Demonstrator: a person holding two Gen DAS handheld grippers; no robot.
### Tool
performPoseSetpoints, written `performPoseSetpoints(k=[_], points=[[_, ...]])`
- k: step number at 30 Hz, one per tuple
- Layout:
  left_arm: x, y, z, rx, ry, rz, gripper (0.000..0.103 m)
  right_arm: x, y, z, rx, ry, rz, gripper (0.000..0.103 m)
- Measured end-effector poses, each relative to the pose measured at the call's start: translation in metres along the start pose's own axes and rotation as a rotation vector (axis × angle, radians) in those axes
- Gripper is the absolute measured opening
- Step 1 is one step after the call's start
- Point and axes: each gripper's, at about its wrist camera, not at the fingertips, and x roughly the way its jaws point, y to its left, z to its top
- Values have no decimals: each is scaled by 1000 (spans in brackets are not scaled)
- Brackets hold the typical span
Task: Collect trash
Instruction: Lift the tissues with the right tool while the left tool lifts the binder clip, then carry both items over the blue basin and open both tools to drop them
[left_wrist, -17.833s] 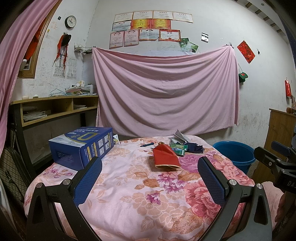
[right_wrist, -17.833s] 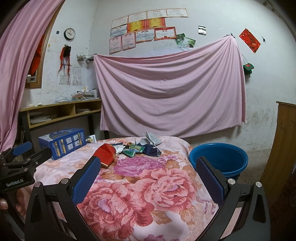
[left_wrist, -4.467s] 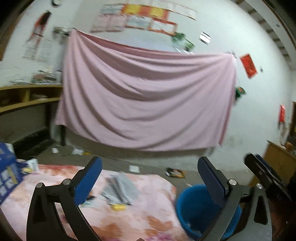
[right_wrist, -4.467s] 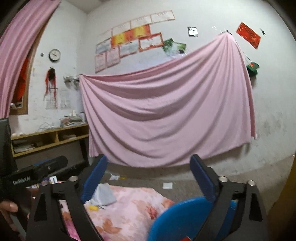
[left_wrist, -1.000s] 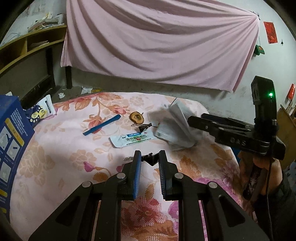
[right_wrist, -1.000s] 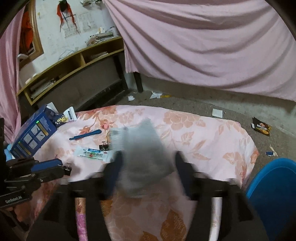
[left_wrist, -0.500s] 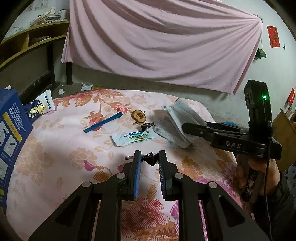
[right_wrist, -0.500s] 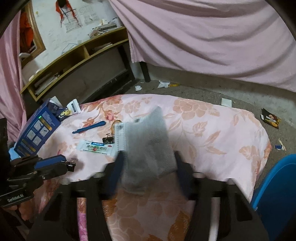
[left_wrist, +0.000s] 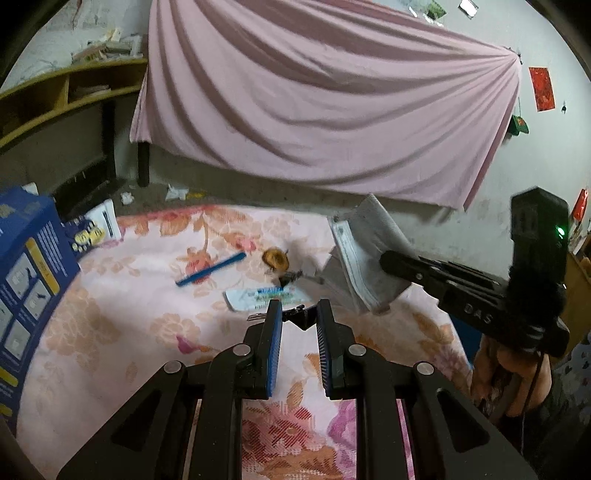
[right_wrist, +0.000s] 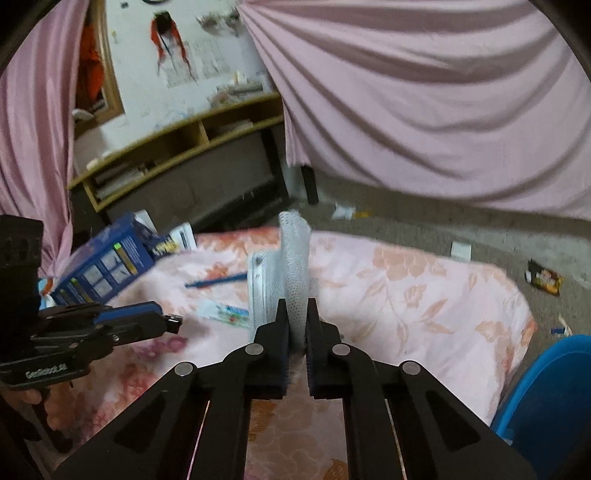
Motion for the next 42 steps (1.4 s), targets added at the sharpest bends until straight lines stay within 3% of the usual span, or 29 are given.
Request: performPoseSetpoints(k=[10, 17, 22, 34, 38, 42], points=[[-42, -43, 20, 15, -248, -62, 15, -83, 6, 10, -38, -364, -35, 5], [-64, -104, 38, 129, -441, -125, 15, -153, 16, 1, -133, -662, -205, 5], [-68, -147, 45, 206, -509, -182, 15, -187, 9, -9, -122, -779, -288, 5], [-38, -216, 37, 294, -452, -275, 15, -241, -33, -38, -19, -801, -413, 5], [-29, -215, 38, 273, -377, -256, 15, -234, -46, -43, 30, -723, -398, 5], [-22, -191, 35, 231, -258, -193, 15, -211, -56, -45, 106, -599, -315, 5]])
